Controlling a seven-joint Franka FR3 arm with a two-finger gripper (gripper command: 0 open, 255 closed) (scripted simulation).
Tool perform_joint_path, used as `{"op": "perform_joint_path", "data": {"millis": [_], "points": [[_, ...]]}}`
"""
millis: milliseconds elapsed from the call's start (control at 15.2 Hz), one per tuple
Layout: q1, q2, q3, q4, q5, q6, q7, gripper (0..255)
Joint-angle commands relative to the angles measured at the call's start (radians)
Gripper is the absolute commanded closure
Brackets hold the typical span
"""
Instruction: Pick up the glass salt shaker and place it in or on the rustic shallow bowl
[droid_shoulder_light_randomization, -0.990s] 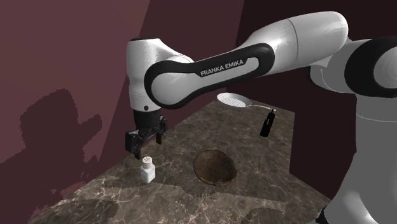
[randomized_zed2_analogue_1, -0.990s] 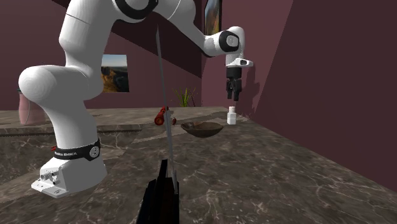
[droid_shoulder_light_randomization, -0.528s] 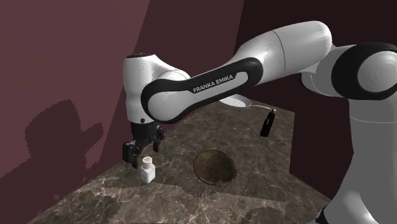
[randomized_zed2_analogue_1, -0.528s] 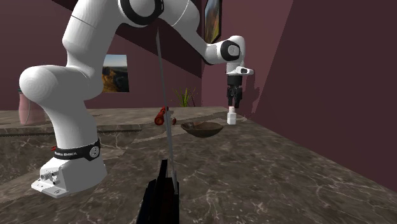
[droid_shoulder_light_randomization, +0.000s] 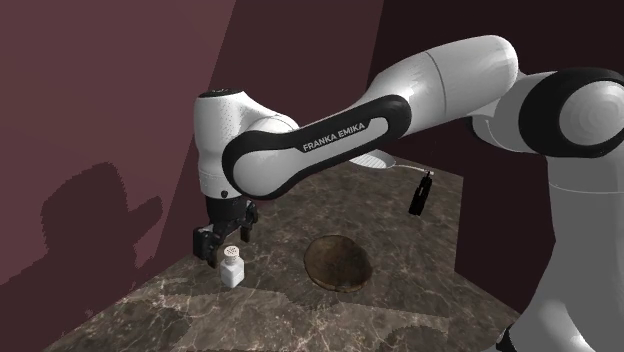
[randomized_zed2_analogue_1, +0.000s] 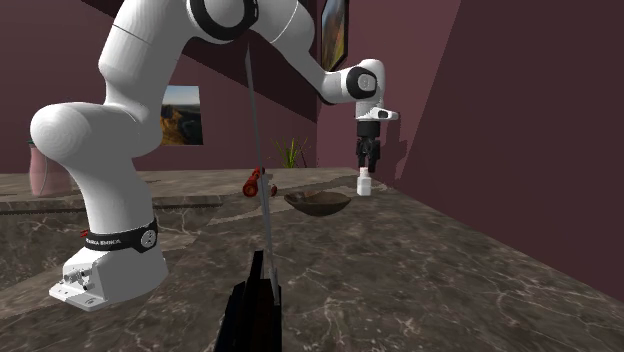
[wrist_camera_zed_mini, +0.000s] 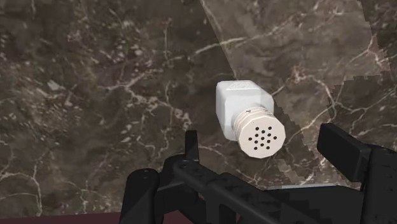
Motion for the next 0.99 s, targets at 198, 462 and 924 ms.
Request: {"op": "perform_joint_path", "data": {"millis": [198,462,924], "points": [[0.0,0.0,0.0,0.0,0.0,0.0,0.0,255],[0.0,0.0,0.0,0.0,0.0,0.0,0.0,255],[-0.002,-0.023,0.007,0.035,0.014,-0.055,-0.008,255]]}}
